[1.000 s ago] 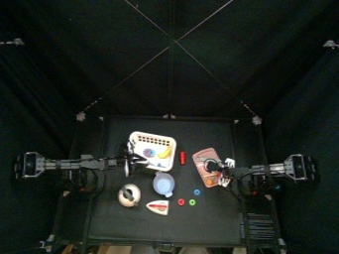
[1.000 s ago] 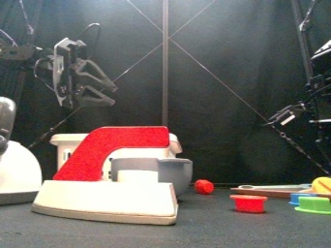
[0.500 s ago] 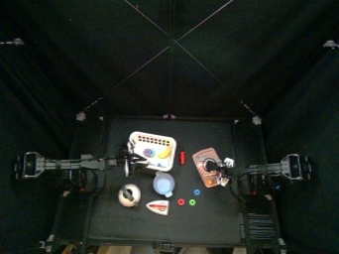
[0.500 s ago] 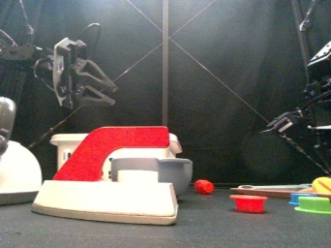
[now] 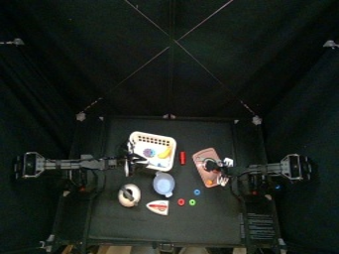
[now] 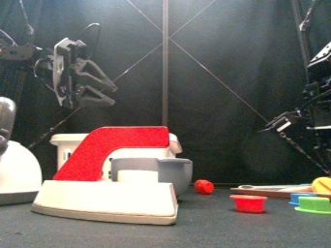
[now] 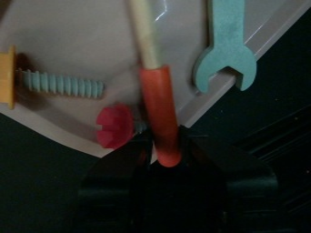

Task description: Grab screwdriver

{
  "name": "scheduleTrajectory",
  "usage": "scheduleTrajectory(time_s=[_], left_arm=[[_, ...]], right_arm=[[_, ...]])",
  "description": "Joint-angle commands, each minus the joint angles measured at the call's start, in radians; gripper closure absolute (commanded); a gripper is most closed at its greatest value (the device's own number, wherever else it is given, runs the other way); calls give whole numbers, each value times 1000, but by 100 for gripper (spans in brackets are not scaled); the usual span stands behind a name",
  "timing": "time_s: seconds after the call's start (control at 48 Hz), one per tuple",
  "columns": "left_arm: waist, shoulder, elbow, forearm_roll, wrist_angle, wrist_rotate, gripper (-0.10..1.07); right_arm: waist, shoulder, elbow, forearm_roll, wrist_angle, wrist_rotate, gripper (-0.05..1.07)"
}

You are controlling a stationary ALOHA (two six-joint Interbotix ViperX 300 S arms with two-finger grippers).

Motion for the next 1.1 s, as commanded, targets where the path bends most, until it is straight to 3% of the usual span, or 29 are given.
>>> scheduleTrajectory(time_s=[0.0, 0.417, 0.688, 1.083], left_arm=[[2, -3, -9, 0, -9, 0, 18], [2, -3, -9, 0, -11, 0, 18], [0, -11, -3, 0, -11, 0, 18], [0, -25, 5, 0, -11, -2, 18]], right_arm=[[-9, 11, 0, 9, 5, 3, 43], [-3, -132, -156, 9, 138, 11, 46], [-2, -196, -178, 37, 71, 21, 46], [0, -201, -202, 74, -52, 17, 46]])
